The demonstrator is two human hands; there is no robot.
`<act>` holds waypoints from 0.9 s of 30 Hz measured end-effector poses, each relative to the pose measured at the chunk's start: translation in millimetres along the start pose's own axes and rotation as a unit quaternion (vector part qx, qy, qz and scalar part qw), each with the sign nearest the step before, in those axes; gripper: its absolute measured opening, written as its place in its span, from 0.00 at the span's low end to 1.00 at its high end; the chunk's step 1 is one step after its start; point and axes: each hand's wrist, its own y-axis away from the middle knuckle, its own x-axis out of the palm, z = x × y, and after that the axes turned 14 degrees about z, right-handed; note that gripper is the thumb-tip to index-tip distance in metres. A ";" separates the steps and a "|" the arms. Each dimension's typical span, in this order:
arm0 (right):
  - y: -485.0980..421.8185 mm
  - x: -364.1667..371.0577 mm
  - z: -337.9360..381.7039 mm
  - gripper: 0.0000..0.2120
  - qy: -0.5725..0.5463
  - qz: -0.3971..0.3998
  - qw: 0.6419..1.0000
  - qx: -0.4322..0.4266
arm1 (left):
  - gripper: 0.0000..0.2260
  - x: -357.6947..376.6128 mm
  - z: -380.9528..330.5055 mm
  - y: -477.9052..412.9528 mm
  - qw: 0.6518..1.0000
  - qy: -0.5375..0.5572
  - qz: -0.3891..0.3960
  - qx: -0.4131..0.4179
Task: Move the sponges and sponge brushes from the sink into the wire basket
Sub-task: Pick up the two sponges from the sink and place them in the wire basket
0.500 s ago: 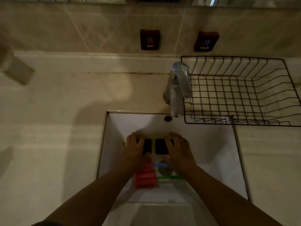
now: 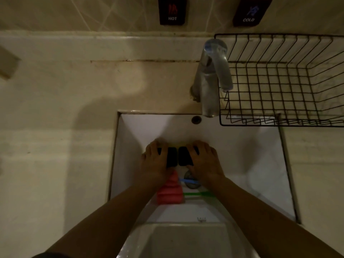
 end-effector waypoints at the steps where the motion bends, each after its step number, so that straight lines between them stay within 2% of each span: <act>1: -0.8 1.1 -0.4 0.30 0.002 -0.004 1.000 0.000 | 0.39 1.0 0.1 -1.4 1.000 -0.001 -0.005 -0.001; 19: -1.3 -1.9 1.6 0.31 -0.038 -0.014 0.999 0.017 | 0.34 -4.9 -8.2 -6.3 1.000 0.003 -0.005 -0.027; 27: 22.0 -17.5 1.6 0.33 -0.044 -0.040 0.998 0.006 | 0.35 -21.6 -2.3 2.0 0.999 0.034 -0.015 0.026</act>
